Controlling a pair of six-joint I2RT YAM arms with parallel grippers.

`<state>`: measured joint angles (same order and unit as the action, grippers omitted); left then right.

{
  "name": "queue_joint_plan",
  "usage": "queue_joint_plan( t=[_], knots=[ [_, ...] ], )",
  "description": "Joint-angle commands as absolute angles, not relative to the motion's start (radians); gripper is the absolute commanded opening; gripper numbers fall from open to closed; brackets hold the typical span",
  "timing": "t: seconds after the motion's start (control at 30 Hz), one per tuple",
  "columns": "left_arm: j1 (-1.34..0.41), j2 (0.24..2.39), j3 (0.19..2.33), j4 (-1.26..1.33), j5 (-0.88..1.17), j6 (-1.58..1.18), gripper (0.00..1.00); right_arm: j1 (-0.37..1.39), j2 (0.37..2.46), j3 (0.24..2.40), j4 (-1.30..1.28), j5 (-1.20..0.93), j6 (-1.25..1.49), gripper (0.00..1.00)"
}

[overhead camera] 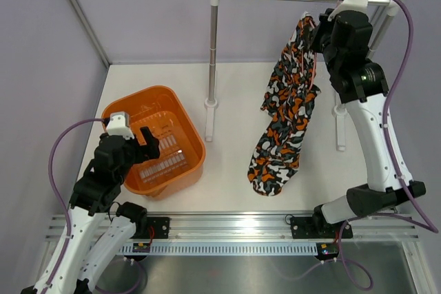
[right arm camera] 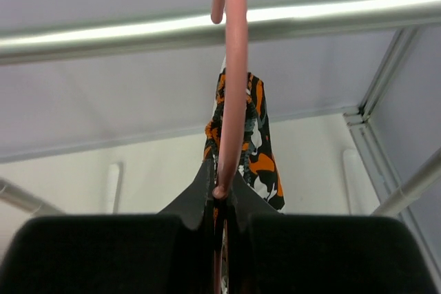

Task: Remove the shorts from the hanger

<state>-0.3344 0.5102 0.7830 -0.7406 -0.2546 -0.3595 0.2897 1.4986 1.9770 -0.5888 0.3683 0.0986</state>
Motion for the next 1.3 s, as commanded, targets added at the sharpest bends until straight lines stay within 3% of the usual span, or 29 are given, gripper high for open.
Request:
queue_joint_plan(
  t=[0.0,0.3,0.7,1.07,1.27],
  knots=[
    [-0.331,0.497,0.811,-0.661,-0.158,-0.315,0.99,0.311,1.39,1.916,-0.633,0.241,0.169,0.0],
    [-0.377,0.629,0.931,-0.566,0.083,-0.371,0.98,0.406,1.132,1.669,-0.719,0.129,0.267,0.0],
    [-0.937,1.078,1.348,-0.514,-0.327,-0.373,0.99,0.696,0.991,1.517,-0.798,0.353,0.339,0.0],
    [-0.999,1.437,1.626,-0.394,-0.334,-0.429,0.97,0.857,1.009,1.528,-0.816,0.46,0.37,0.0],
    [-1.0,1.506,1.648,-0.408,-0.37,-0.43,0.89,0.897,1.031,1.568,-0.83,0.506,0.367,0.0]
  ],
)
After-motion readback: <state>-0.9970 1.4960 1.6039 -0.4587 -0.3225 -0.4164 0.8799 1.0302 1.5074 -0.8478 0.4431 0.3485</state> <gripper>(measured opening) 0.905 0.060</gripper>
